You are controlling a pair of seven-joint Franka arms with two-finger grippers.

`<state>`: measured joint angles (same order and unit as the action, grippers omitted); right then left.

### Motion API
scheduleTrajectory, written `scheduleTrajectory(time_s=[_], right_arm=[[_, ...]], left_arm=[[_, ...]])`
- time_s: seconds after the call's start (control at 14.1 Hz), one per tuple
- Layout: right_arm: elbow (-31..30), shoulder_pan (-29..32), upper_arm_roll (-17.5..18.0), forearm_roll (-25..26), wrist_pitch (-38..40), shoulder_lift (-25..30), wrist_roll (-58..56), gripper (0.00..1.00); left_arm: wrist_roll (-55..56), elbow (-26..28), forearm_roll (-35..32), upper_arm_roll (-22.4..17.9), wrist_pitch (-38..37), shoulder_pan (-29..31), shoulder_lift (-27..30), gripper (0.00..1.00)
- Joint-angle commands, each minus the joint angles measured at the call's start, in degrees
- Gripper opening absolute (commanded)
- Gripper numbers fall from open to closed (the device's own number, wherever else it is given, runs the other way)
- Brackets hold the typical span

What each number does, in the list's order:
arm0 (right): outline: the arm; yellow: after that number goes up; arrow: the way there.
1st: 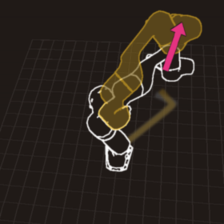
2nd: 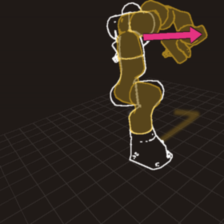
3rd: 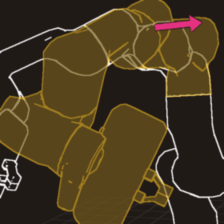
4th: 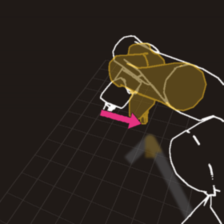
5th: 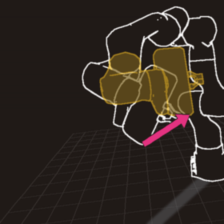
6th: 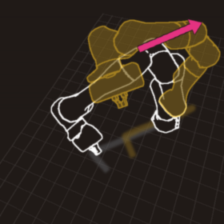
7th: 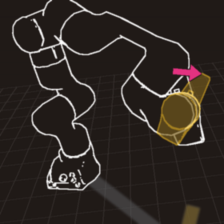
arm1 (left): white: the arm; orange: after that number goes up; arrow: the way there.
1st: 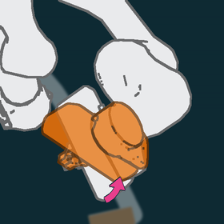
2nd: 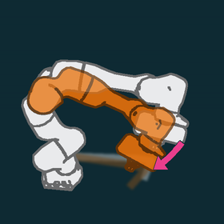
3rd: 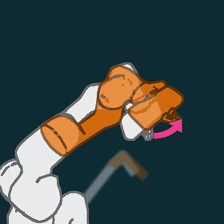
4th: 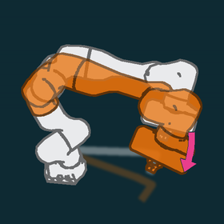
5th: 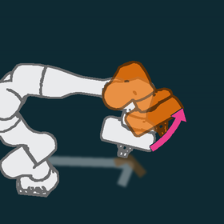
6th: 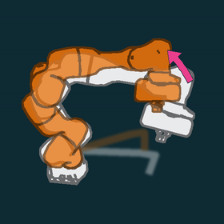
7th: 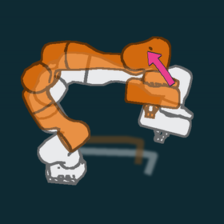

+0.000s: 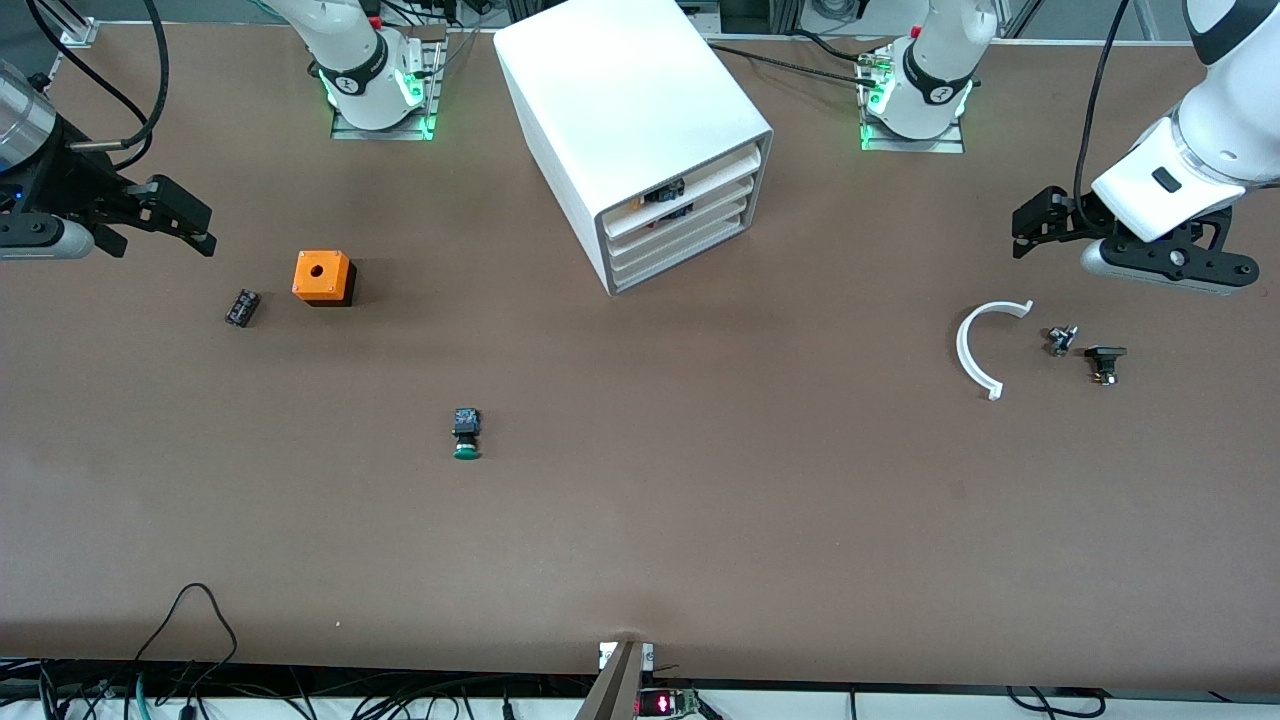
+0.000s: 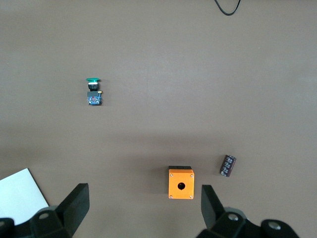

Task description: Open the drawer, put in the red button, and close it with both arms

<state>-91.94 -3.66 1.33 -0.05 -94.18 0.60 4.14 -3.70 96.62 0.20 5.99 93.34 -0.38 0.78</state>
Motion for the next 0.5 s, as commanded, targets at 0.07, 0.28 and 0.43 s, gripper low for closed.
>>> scheduleTrajectory(time_s=[0.07, 0.28, 0.43], right_arm=[[1.6, 0.5, 0.5, -0.2, 1.3, -0.6, -0.3, 1.00], [1.6, 0.4, 0.6, -0.3, 1.4, -0.7, -0.3, 1.00], [1.7, 0.4, 0.8, -0.2, 1.5, -0.8, -0.2, 1.00]], left_arm=[[-1.7, 1.1, -0.5, -0.2, -0.3, 0.0, 1.2, 1.00], [-1.6, 1.0, -0.5, -0.1, -0.3, 0.1, 1.2, 1.00], [-1.6, 1.0, -0.5, 0.0, -0.3, 0.0, 1.2, 1.00]])
